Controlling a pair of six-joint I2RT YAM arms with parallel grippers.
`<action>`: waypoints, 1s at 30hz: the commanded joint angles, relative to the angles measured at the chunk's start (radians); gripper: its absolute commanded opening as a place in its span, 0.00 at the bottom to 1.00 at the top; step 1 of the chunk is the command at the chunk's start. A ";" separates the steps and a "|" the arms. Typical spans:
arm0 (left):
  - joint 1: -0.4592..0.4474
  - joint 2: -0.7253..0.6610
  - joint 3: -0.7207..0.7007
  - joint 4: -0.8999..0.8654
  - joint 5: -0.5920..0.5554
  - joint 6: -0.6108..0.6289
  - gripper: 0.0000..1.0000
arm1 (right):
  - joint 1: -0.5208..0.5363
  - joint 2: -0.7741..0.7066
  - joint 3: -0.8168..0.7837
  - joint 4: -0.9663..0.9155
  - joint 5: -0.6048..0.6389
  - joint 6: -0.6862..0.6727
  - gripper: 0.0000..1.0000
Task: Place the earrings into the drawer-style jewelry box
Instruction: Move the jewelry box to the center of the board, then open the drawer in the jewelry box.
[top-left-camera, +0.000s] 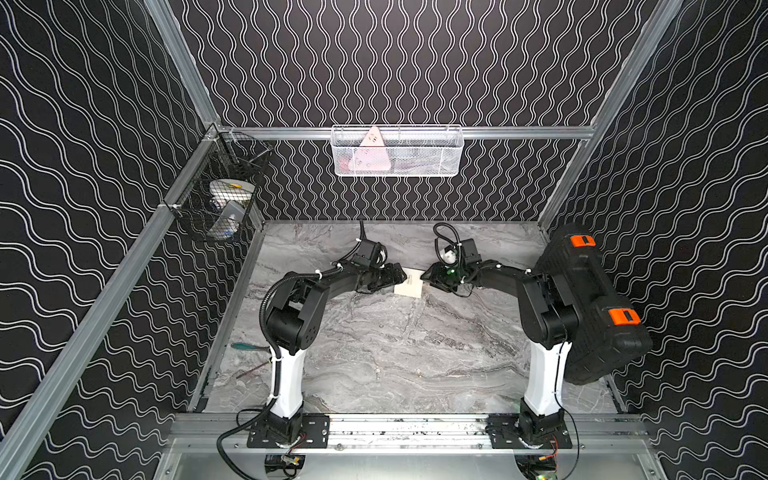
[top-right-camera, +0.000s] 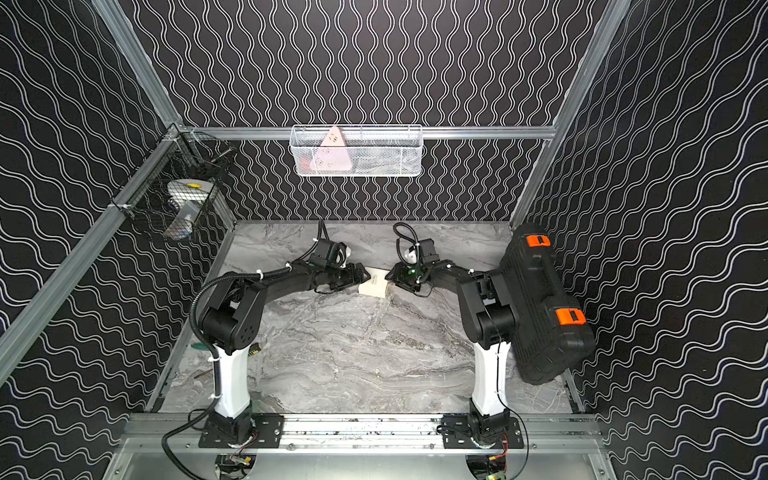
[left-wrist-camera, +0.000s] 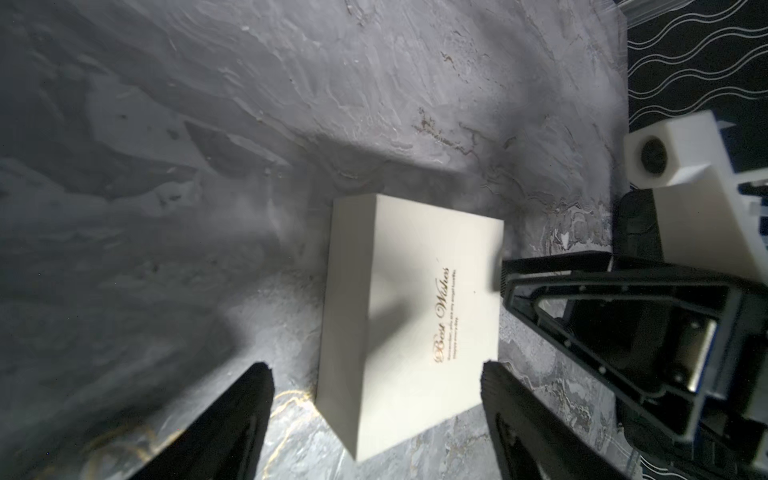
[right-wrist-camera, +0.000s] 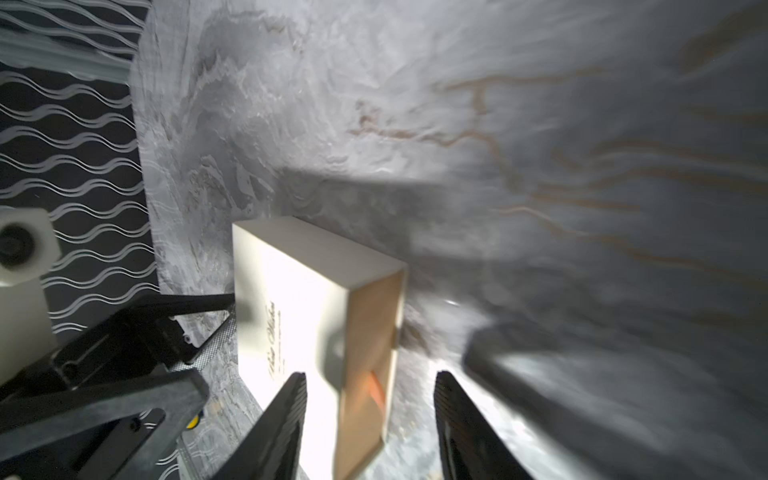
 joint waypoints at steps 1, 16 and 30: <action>0.001 0.003 0.000 0.040 0.022 -0.029 0.81 | -0.022 -0.020 -0.048 0.097 -0.062 0.046 0.50; 0.000 0.037 0.008 0.081 0.051 -0.061 0.76 | -0.024 0.013 -0.110 0.276 -0.138 0.136 0.23; -0.001 0.044 -0.004 0.098 0.055 -0.079 0.75 | -0.022 0.053 -0.140 0.384 -0.155 0.218 0.09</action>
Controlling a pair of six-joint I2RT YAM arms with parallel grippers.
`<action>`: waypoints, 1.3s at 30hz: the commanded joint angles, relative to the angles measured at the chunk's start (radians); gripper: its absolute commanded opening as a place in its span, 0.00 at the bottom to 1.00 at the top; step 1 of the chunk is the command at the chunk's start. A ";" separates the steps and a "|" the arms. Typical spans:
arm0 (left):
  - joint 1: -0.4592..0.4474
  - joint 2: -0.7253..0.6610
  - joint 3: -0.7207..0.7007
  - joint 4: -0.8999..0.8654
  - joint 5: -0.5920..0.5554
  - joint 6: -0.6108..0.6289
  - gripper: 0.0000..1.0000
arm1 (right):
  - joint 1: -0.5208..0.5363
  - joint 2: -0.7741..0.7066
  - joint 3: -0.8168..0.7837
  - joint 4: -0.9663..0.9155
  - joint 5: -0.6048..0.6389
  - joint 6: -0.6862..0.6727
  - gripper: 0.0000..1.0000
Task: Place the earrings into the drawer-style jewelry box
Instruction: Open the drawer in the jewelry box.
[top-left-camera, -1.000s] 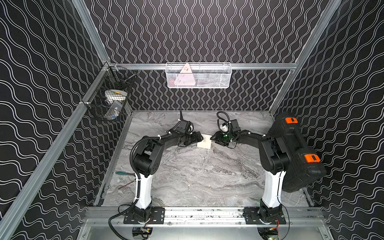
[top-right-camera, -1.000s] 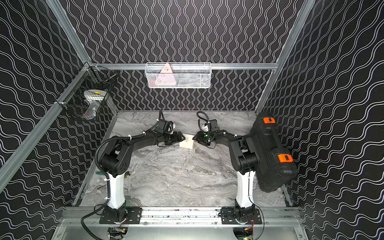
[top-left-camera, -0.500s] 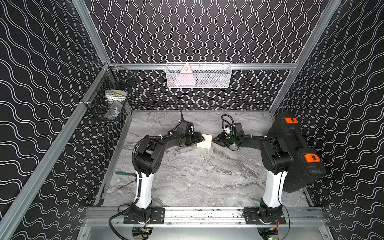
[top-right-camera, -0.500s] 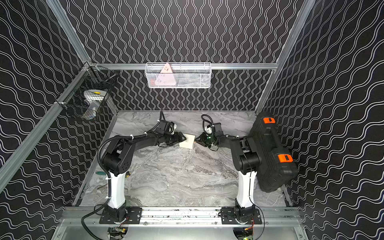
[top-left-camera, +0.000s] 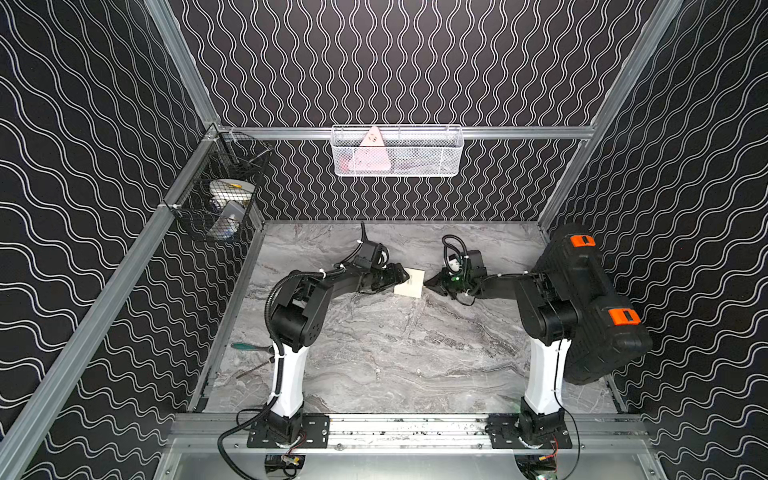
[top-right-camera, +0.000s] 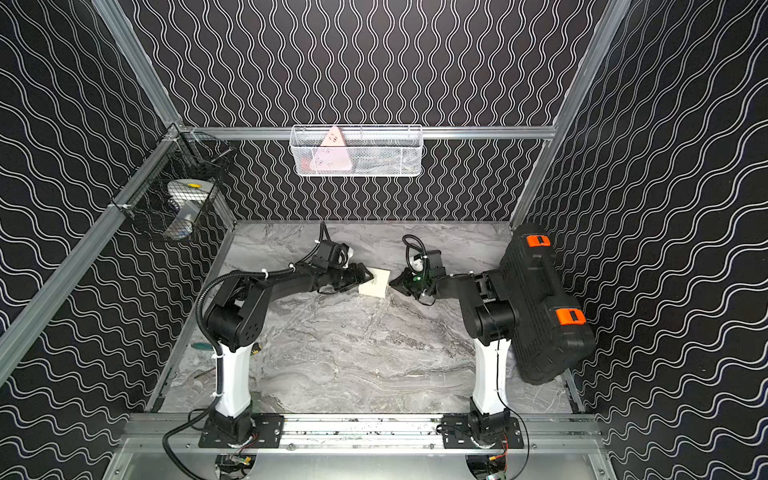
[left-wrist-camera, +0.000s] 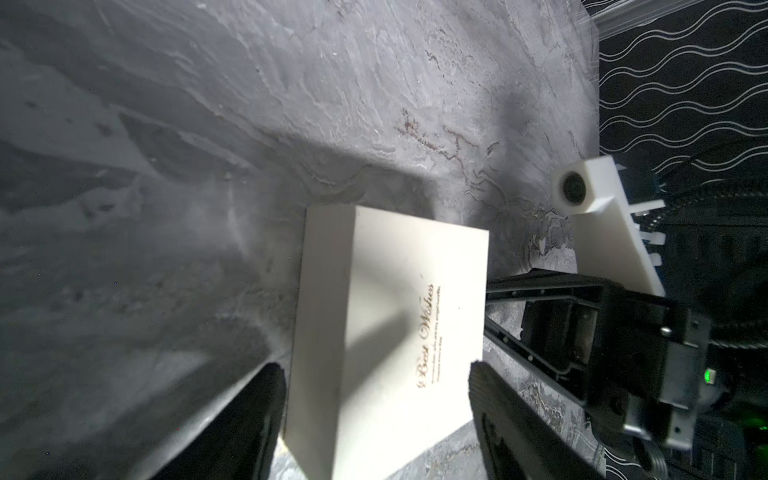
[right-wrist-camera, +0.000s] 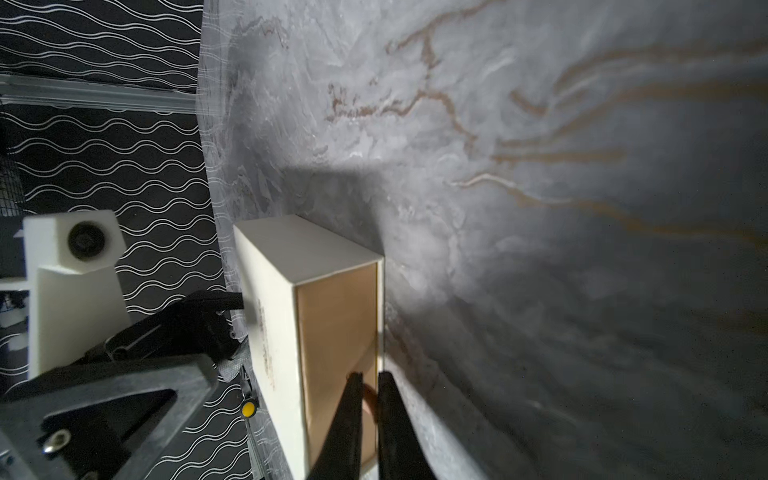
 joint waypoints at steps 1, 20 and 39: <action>0.000 0.007 -0.003 0.022 0.010 -0.016 0.75 | 0.001 0.007 -0.001 0.080 -0.018 0.044 0.08; -0.013 0.052 0.048 -0.133 -0.109 0.101 0.66 | 0.002 -0.028 -0.013 -0.026 0.015 -0.044 0.00; -0.014 0.050 0.063 -0.220 -0.148 0.130 0.62 | -0.086 -0.123 -0.069 -0.165 0.084 -0.170 0.00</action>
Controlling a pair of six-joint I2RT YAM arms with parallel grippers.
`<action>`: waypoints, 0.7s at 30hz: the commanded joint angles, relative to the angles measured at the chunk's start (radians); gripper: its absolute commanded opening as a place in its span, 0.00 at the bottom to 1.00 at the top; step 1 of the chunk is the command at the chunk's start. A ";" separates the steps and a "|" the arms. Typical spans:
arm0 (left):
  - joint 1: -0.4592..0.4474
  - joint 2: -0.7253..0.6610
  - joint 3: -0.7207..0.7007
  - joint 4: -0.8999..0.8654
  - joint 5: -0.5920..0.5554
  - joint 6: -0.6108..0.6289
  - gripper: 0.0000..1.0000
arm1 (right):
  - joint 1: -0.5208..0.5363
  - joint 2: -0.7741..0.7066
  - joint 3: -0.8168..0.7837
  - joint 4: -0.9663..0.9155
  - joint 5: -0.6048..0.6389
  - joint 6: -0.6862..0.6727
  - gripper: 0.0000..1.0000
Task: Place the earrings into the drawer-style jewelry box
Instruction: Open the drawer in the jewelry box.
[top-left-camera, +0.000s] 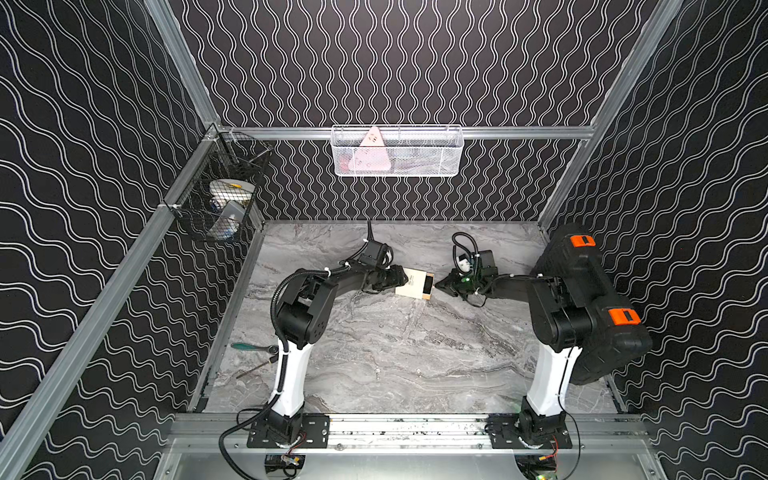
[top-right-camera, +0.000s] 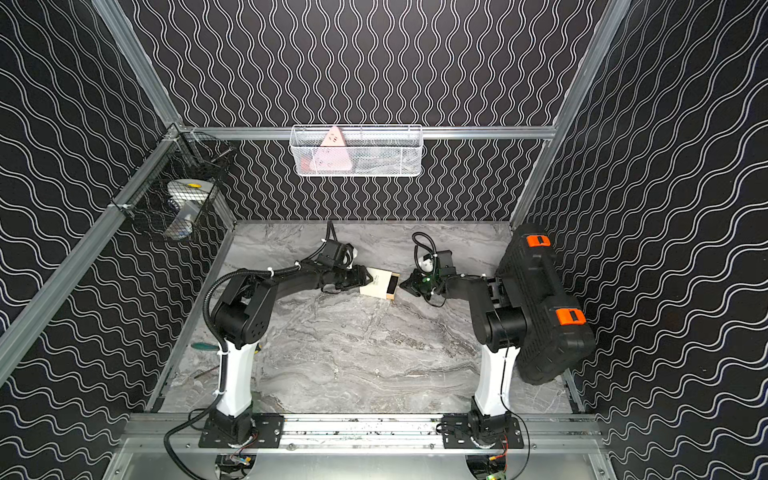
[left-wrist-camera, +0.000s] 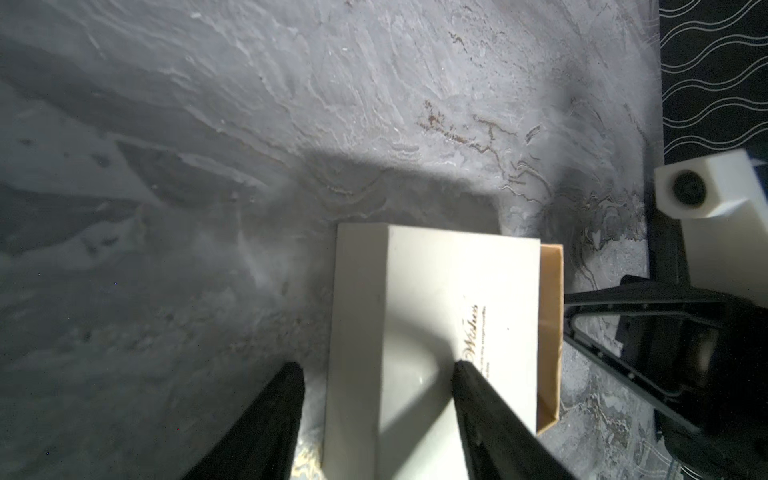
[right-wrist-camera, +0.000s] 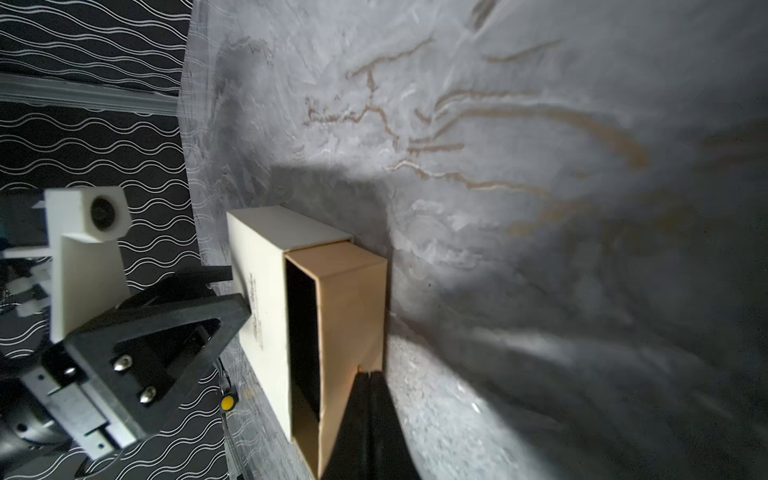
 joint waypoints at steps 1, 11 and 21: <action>0.004 -0.003 -0.014 -0.108 -0.064 0.005 0.62 | -0.018 -0.024 -0.020 -0.043 0.041 -0.032 0.00; 0.004 -0.007 -0.022 -0.091 -0.055 -0.001 0.62 | -0.042 -0.046 -0.057 -0.051 0.057 -0.069 0.00; 0.007 -0.010 -0.021 -0.097 -0.067 0.003 0.62 | -0.064 -0.076 -0.091 -0.065 0.086 -0.091 0.00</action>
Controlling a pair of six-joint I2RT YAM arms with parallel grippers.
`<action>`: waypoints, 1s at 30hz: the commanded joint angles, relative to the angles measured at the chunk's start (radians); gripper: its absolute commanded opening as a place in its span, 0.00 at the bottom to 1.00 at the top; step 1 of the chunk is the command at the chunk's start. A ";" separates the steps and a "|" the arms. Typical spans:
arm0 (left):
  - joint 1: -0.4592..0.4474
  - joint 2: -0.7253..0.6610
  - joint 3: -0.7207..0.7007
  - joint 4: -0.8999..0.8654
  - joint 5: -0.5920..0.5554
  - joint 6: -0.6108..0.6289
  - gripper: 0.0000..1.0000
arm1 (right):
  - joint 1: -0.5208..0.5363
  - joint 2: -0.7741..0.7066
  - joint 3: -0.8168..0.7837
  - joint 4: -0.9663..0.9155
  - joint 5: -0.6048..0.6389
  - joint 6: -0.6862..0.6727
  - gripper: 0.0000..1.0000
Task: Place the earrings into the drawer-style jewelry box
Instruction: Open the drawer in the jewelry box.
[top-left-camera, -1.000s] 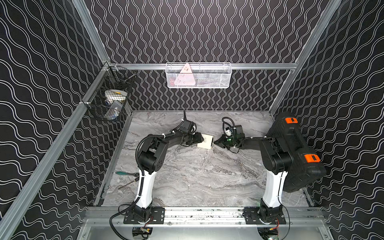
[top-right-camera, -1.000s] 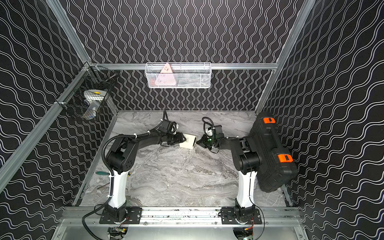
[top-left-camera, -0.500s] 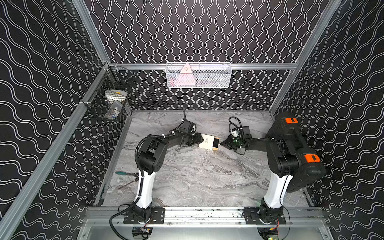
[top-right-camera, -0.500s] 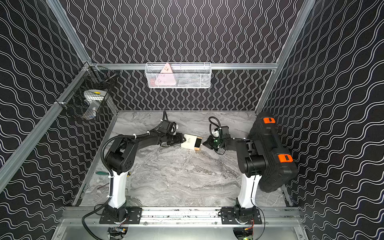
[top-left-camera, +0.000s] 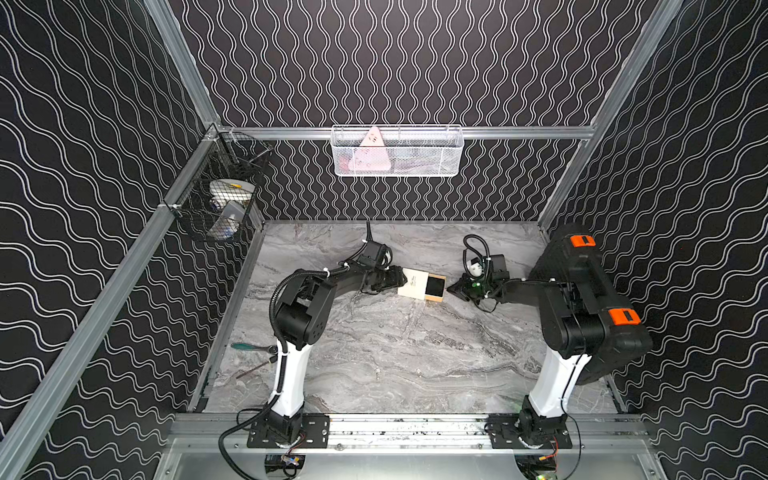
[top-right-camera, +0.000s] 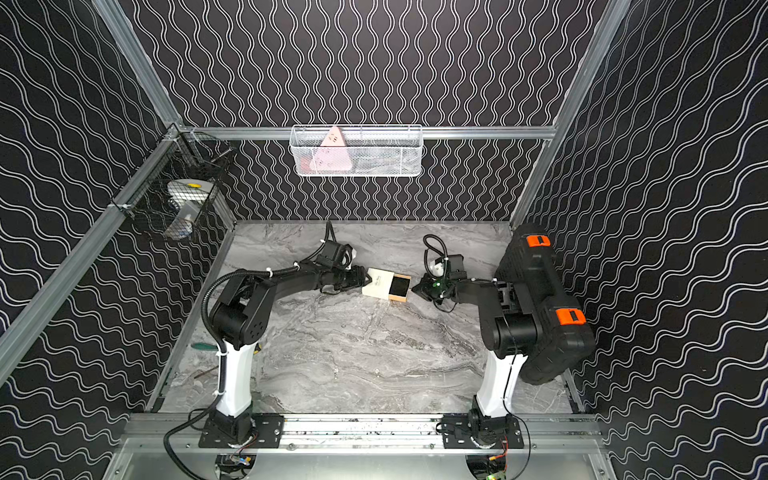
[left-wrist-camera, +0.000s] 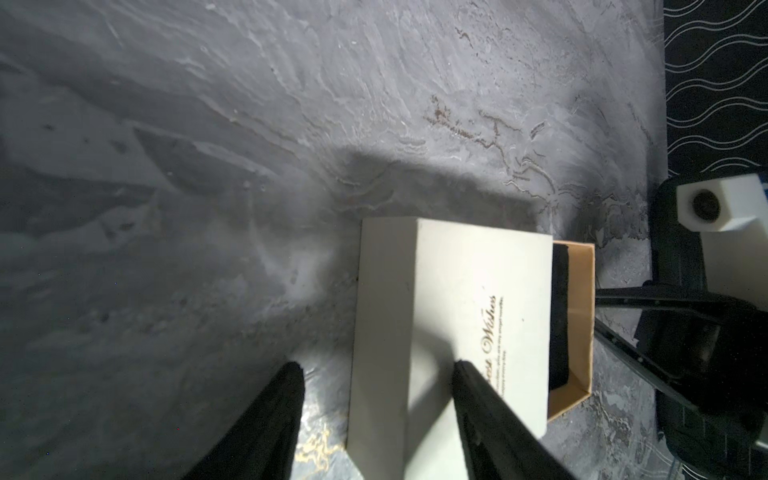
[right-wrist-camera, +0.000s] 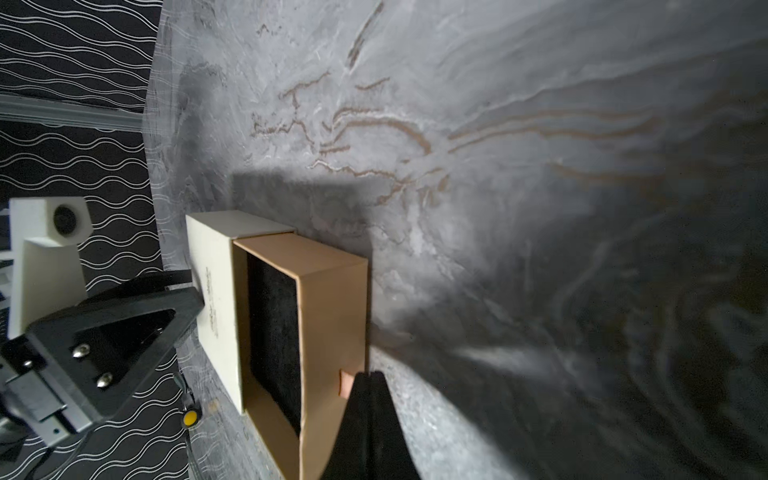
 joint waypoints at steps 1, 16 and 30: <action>0.005 0.001 -0.004 -0.104 -0.061 0.003 0.62 | -0.004 -0.010 -0.008 -0.030 0.036 -0.022 0.00; 0.006 0.000 0.005 -0.116 -0.061 0.011 0.62 | -0.016 -0.018 -0.011 -0.047 0.050 -0.048 0.00; 0.005 -0.008 -0.003 -0.118 -0.066 0.012 0.62 | -0.021 -0.018 -0.003 -0.049 0.047 -0.054 0.00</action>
